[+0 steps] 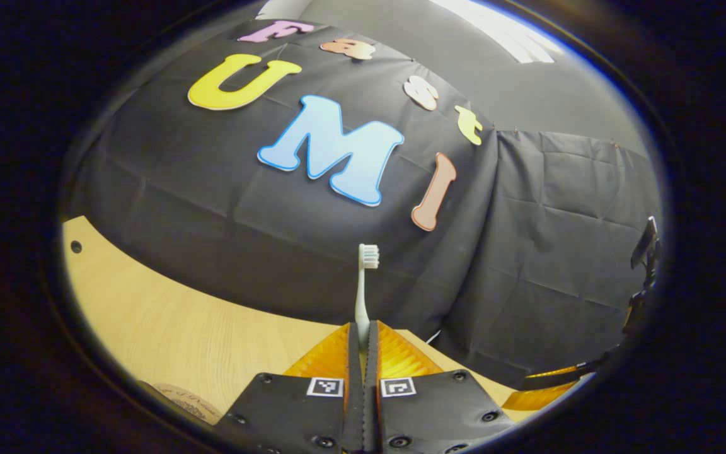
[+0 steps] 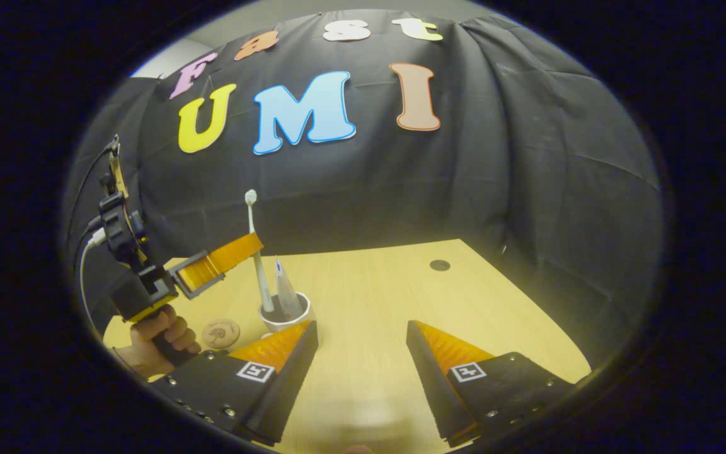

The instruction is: Put the toothbrush and toothpaste on the desktop into the cup, then pick up the cup and place it on the coaster on the desktop.

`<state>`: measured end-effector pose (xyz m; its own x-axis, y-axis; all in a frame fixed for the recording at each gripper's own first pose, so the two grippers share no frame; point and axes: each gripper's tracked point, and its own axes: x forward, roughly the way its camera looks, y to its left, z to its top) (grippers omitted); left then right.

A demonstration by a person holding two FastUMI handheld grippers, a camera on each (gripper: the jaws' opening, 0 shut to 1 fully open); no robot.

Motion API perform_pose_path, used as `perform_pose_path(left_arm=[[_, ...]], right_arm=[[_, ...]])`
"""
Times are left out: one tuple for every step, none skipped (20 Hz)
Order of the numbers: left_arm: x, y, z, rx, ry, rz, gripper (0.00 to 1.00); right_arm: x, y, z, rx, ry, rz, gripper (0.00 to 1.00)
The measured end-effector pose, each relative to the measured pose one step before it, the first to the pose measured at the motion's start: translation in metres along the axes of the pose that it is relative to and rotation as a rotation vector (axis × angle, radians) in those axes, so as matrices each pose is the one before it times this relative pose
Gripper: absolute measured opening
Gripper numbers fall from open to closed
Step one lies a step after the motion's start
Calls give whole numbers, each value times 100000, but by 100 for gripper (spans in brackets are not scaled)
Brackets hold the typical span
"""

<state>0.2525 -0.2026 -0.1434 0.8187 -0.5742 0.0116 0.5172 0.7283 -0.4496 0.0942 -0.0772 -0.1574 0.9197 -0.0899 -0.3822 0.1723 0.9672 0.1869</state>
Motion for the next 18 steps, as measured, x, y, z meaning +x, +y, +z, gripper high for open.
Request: perform_pose_path(left_arm=[[33, 157, -640, 116, 405, 362, 7], [87, 172, -304, 282, 131, 451, 7], [8, 114, -370, 191, 246, 240, 6], [270, 77, -62, 490, 766, 492, 8], [267, 200, -155, 747, 520, 710, 10], [-1, 79, -507, 353, 1068, 241, 11], [-158, 260, -476, 166, 1018, 444, 13], [-658, 179, -850, -11, 1061, 1023, 14], [-287, 16, -485, -201, 1085, 292, 6], [-198, -217, -177, 18, 825, -1, 16], [-120, -103, -65, 553, 625, -22, 27], [-183, -239, -22, 1206, 1006, -28, 27], [-83, -161, -72, 1223, 1162, 145, 45], [-197, -231, -27, 802, 935, -126, 42], [-148, -185, 53, 370, 268, 353, 39], [-268, -103, 243, 259, -98, 470, 48], [-318, -28, 190, 403, -130, 1047, 55], [-304, -516, 89, -120, 201, -552, 41]], right_arm=[[69, 195, 147, 463, -29, 605, 87], [181, 160, -91, 443, 193, 594, 86], [148, 248, -58, 231, 580, 810, 86], [152, 185, -191, 100, 637, 594, 87], [-38, 138, -72, 9, 454, 597, 86], [91, 154, -53, -173, 390, 462, 86], [-164, 17, 9, -452, 141, 293, 86], [126, -120, -75, -866, 420, -249, 86], [-14, -280, -60, -1254, 637, -860, 87], [-76, -195, -69, -1312, 405, -600, 87], [-136, -126, 110, -1070, 292, -202, 86], [-117, -53, -39, -706, 672, 80, 86], [-64, 27, 37, -302, 519, 762, 86], [-126, 112, 71, -115, 649, 677, 86], [-43, -13, 105, -150, 362, 597, 86], [-24, 15, 49, -124, 137, 617, 87], [-51, 40, 192, -129, -9, 586, 87], [-49, 36, 114, -144, 44, 498, 86]])
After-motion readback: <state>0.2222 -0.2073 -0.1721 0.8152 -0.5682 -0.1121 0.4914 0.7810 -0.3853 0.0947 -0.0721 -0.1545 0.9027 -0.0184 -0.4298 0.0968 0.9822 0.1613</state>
